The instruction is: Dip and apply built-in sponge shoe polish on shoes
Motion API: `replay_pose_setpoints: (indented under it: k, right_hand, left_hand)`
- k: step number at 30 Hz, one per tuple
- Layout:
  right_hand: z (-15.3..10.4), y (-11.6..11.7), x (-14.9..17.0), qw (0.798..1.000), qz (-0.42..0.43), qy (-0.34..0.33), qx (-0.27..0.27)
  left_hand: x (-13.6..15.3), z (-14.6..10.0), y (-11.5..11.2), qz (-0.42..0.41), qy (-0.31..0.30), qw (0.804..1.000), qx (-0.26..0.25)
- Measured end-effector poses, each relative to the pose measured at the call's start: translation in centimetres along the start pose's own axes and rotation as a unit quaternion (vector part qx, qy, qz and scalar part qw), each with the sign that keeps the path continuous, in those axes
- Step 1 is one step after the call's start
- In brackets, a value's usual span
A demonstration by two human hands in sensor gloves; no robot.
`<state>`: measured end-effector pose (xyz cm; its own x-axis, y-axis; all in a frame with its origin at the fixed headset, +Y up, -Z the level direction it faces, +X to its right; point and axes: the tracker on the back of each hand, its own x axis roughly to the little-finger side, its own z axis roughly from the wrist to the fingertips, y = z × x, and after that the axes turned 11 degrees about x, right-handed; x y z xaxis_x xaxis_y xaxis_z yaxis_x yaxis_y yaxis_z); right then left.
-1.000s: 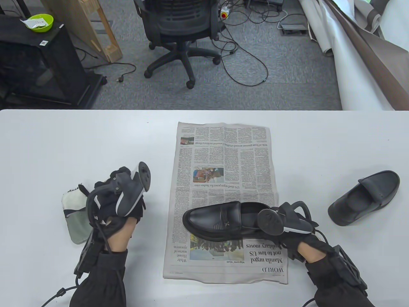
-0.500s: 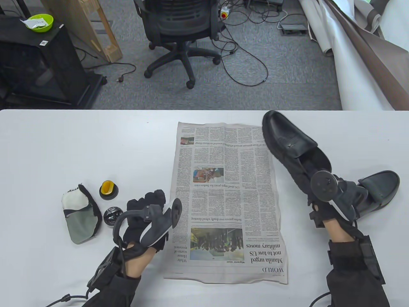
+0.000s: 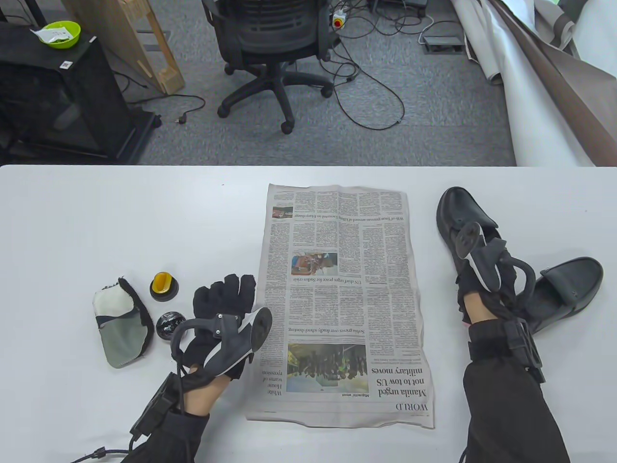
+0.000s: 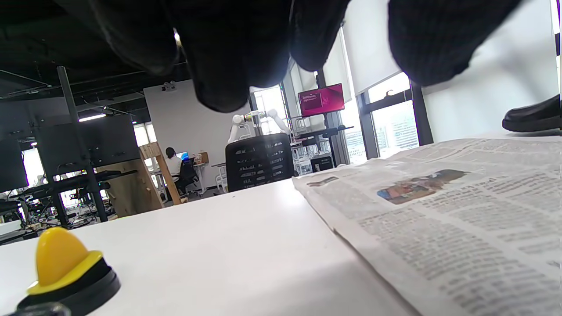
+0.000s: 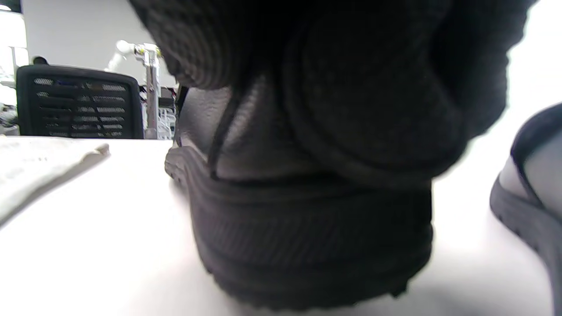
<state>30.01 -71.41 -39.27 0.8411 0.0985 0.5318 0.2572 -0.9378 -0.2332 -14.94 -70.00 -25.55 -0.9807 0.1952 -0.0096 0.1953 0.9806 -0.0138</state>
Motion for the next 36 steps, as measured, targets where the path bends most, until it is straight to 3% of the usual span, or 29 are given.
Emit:
replay_pose_setpoints:
  k: [3,5,10,11,16,22,29,32,36]
  right_hand:
    - [0.2,0.8,-0.2,1.0,-0.01,0.01,-0.001]
    - [0.2,1.3,-0.2,0.999,0.005,0.025,-0.029]
    - [0.0,0.8,-0.3,0.997,0.026,0.027,-0.065]
    - [-0.2,0.0,-0.2,0.997,0.042,0.02,-0.064]
    - [-1.4,-4.9,1.3,0.998,0.05,-0.01,0.04]
    - [-2.4,-7.5,5.1,0.998,0.02,0.011,0.052]
    - [-3.6,-7.0,9.6,0.995,0.036,0.07,0.057]
    - [-4.2,-5.8,9.9,0.996,0.018,0.069,0.053]
    - [-4.3,-4.1,10.1,0.998,-0.029,0.063,0.007]
  left_hand:
    - [0.0,0.0,-0.1,0.002,-0.003,1.0,0.007]
    - [-0.2,0.1,-0.2,0.007,-0.003,1.0,0.011]
    - [-0.6,-0.2,-0.2,0.023,-0.009,1.0,0.011]
    - [-0.6,-0.3,-0.1,0.026,-0.011,1.0,0.008]
    - [-0.5,-0.4,0.1,0.025,-0.009,1.0,0.003]
    - [-0.1,-0.5,0.2,0.026,-0.001,1.0,-0.002]
    - [-0.1,-0.6,0.5,0.032,0.003,0.999,-0.012]
    - [-0.2,-0.7,0.6,0.035,0.002,0.999,-0.015]
    - [-0.2,-0.7,0.5,0.04,0.002,0.999,-0.011]
